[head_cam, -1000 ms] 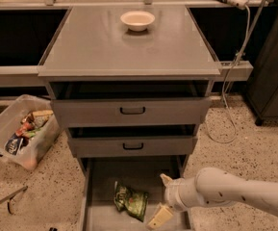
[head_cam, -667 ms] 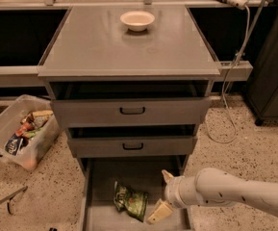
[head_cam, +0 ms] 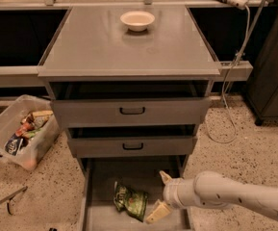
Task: Pick green jalapeno chip bag from bottom drawer and place on counter
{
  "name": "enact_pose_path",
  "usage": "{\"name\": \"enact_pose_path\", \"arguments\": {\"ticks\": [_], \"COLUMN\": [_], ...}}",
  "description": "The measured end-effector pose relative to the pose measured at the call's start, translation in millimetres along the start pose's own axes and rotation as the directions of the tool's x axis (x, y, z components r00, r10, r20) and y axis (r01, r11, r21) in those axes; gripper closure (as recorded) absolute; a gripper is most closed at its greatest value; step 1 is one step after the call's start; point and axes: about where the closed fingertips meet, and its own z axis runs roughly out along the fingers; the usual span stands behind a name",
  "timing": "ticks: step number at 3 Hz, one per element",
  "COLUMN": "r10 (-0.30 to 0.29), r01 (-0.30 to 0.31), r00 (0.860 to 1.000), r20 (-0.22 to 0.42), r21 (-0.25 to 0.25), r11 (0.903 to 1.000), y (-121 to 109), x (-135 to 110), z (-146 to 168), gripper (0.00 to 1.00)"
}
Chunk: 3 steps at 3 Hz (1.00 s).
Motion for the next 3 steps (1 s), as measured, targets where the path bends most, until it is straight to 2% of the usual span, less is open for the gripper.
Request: {"name": "enact_pose_path", "arguments": {"ticks": [1, 2, 3], "r10": [-0.008, 0.012, 0.030], "r01": [0.009, -0.010, -0.028], "r00": [0.999, 0.997, 0.998], "r20": [0.051, 0.073, 0.050], "r21": [-0.007, -0.025, -0.032], "r11": [0.9999, 0.9996, 0.9991], "y": [-15.7, -19.7, -28.1], "x": [16.1, 32.2, 49.2], "z": [55.6, 120.1, 175.3], "gripper": [0.00, 0.00, 0.00]}}
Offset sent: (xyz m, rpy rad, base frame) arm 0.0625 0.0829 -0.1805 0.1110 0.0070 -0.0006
